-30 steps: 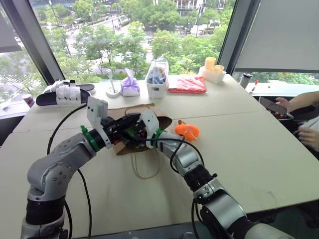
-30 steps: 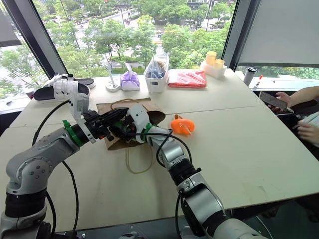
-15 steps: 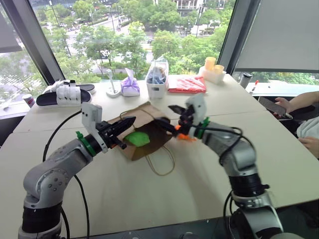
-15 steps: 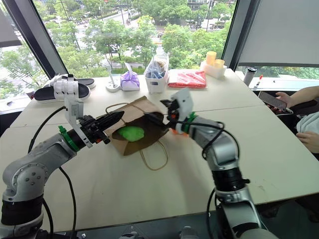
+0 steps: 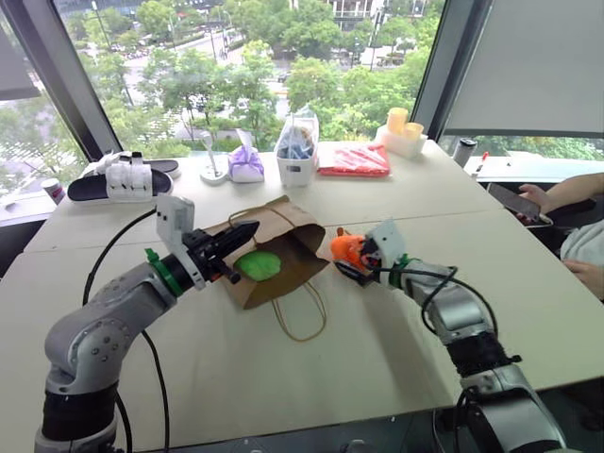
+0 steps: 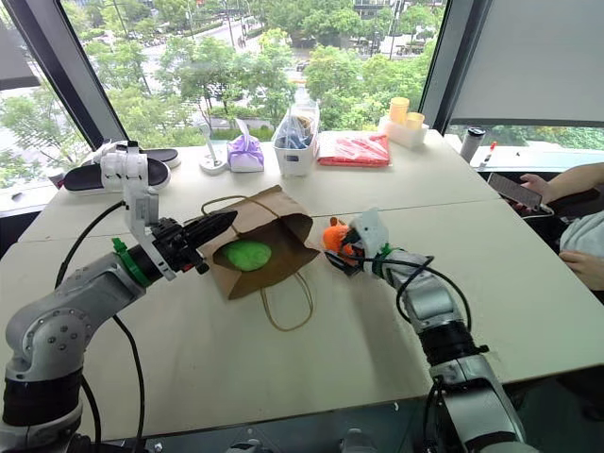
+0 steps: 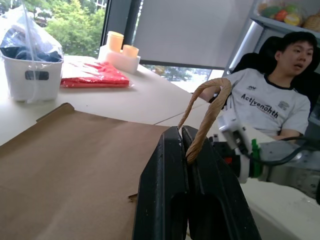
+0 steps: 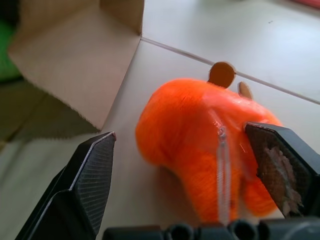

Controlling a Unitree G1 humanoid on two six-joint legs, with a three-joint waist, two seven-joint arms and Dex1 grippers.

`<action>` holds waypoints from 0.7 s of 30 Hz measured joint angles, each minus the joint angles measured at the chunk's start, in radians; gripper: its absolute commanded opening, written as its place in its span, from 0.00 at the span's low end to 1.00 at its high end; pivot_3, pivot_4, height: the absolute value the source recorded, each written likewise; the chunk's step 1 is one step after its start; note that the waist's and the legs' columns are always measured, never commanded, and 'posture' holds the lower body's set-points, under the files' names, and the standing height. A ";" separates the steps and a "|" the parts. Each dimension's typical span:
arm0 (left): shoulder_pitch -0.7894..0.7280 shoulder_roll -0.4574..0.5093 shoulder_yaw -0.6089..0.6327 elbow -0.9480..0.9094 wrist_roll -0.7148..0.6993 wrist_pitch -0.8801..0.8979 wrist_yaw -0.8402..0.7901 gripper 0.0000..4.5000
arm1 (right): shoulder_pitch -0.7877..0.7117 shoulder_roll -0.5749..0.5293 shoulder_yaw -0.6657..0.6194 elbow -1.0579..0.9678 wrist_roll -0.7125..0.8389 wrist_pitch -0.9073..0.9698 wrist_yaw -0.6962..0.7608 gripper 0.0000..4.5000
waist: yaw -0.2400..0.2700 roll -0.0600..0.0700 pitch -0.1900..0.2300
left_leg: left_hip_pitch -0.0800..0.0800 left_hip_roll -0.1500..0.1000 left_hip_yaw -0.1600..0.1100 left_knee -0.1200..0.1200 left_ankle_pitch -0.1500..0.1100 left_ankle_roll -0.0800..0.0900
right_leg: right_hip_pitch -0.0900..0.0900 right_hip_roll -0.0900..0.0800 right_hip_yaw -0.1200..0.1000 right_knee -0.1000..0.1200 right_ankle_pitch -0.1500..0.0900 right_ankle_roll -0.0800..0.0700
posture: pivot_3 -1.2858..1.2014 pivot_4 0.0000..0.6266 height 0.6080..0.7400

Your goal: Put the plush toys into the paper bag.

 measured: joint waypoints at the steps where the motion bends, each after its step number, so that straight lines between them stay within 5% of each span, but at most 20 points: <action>1: 0.000 0.000 -0.002 0.000 0.000 0.000 0.000 0.00 | -0.015 0.007 0.011 0.030 -0.017 -0.033 -0.005 0.98 | 0.000 0.000 0.000 | 0.000 0.000 0.000 0.000 0.000 0.000 | 0.000 0.000 0.000 0.000 0.000 0.000 | 0.52 0.24 1.00; 4: 0.000 0.001 -0.004 0.000 0.000 0.000 0.001 0.00 | -0.070 0.027 0.042 0.147 -0.088 -0.147 -0.045 0.98 | 0.000 0.000 0.000 | 0.000 0.000 0.000 0.000 0.000 0.000 | 0.000 0.000 0.000 0.000 0.000 0.000 | 0.52 0.24 1.00; 6: 0.000 0.001 -0.005 -0.001 0.000 0.000 0.005 0.00 | -0.092 0.047 0.043 0.210 -0.111 -0.203 -0.076 0.86 | 0.001 0.000 0.000 | 0.000 0.000 0.000 0.000 0.000 0.000 | 0.000 0.000 0.000 0.000 0.000 0.000 | 0.52 0.24 1.00; 14: 0.000 0.001 -0.005 -0.004 0.000 0.000 0.017 0.00 | -0.141 0.063 0.033 0.328 -0.156 -0.308 -0.146 0.01 | 0.001 0.000 0.000 | 0.000 0.000 -0.001 0.000 0.000 0.000 | 0.000 0.000 0.000 0.000 0.000 0.000 | 0.52 0.24 1.00; 21: -0.003 0.001 -0.007 -0.006 -0.002 0.000 0.020 0.00 | -0.069 -0.030 -0.029 0.108 -0.105 -0.182 -0.067 0.01 | 0.010 0.000 0.000 | -0.002 0.000 -0.002 0.000 0.000 0.000 | 0.000 0.000 -0.001 -0.001 0.000 0.000 | 0.52 0.24 1.00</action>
